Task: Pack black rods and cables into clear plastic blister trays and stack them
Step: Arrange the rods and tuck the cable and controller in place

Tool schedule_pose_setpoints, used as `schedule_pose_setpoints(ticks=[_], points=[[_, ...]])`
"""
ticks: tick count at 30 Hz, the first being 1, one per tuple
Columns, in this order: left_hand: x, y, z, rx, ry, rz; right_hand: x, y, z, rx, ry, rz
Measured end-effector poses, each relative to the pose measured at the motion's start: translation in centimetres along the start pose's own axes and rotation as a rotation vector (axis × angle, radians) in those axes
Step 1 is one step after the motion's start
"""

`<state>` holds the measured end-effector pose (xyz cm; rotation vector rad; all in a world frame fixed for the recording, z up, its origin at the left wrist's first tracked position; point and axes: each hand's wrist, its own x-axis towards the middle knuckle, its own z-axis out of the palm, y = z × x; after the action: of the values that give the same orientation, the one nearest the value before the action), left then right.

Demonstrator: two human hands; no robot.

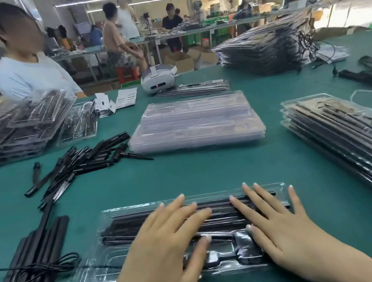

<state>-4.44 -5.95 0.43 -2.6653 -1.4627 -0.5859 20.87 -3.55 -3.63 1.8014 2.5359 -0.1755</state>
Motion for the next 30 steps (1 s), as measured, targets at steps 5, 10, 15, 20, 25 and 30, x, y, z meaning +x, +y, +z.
schedule_pose_setpoints(ticks=[5,10,15,20,25,30], points=[[2.7,-1.5,4.4,0.129,-0.287,-0.134,0.2,-0.1,0.3,-0.02,-0.04,-0.007],[2.3,-2.0,5.9,0.029,-0.305,-0.179,0.3,0.2,-0.4,-0.033,-0.118,-0.025],[2.2,-1.9,6.0,0.006,-0.295,-0.197,2.4,-0.3,-2.8,0.043,-0.167,-0.083],[2.3,-2.2,6.1,0.0,-0.298,-0.182,4.5,-3.8,-1.9,0.073,-0.069,-0.156],[2.4,-2.3,6.1,-0.015,-0.311,-0.171,4.9,-4.5,0.4,0.031,-0.007,-0.11],[3.6,-3.0,3.7,-0.593,-0.196,-0.373,5.2,-4.6,0.4,-0.003,-0.022,-0.112]])
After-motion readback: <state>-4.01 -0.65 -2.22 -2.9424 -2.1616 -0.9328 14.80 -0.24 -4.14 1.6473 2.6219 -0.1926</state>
